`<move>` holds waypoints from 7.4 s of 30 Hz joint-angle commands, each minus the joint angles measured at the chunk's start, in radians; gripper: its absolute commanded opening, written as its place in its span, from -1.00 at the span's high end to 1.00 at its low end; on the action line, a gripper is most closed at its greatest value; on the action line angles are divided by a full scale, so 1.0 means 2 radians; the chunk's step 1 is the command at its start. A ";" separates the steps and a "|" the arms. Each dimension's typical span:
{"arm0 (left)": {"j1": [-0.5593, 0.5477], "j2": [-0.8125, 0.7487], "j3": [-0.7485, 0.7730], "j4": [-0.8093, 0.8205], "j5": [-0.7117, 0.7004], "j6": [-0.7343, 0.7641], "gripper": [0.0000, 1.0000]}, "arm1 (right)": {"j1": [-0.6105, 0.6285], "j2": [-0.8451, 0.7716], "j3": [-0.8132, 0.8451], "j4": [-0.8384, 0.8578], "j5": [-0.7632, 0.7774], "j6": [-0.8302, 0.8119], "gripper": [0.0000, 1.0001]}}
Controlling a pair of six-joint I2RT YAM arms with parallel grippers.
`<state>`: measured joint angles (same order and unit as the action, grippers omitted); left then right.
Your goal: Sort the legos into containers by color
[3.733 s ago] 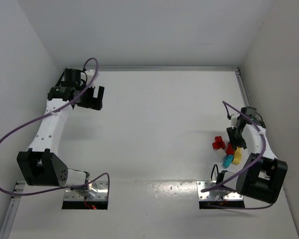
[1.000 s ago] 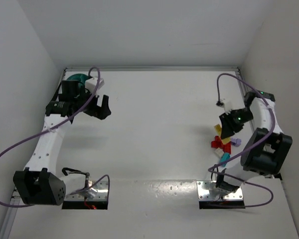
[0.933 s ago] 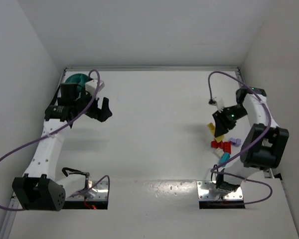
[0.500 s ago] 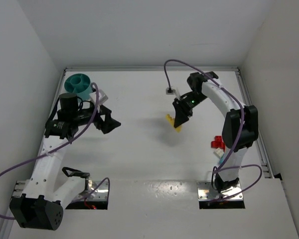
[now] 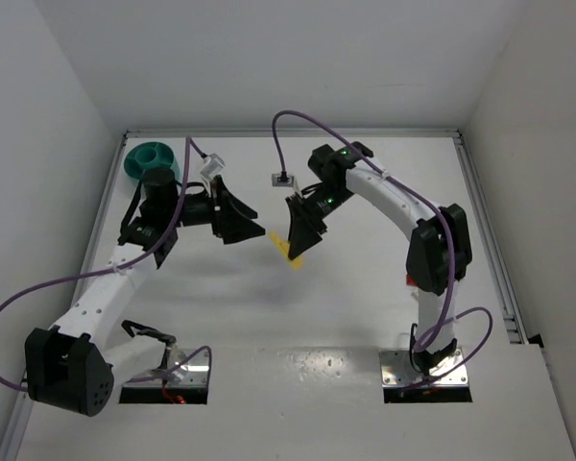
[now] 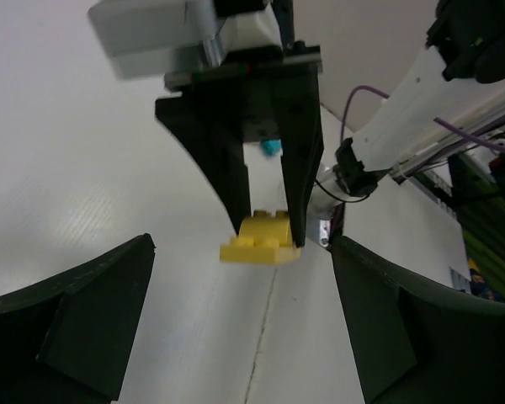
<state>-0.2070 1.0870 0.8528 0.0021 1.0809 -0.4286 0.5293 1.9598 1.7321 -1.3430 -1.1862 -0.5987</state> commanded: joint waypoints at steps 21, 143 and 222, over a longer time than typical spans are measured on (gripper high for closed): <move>-0.049 0.002 -0.041 0.047 -0.032 -0.038 -0.78 | 0.028 -0.038 0.019 -0.007 -0.008 0.017 1.00; 0.265 0.504 0.619 -0.346 -0.422 0.189 0.04 | -0.003 -0.073 -0.084 0.171 0.228 0.188 1.00; -0.189 -0.062 0.058 -0.297 -0.010 0.503 0.10 | 0.106 -0.060 -0.042 -0.032 -0.158 0.013 0.91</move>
<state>-0.5747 0.9634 0.9836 -0.5816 1.0626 0.5426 0.7292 1.8935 1.6089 -1.3624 -1.4448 -0.5564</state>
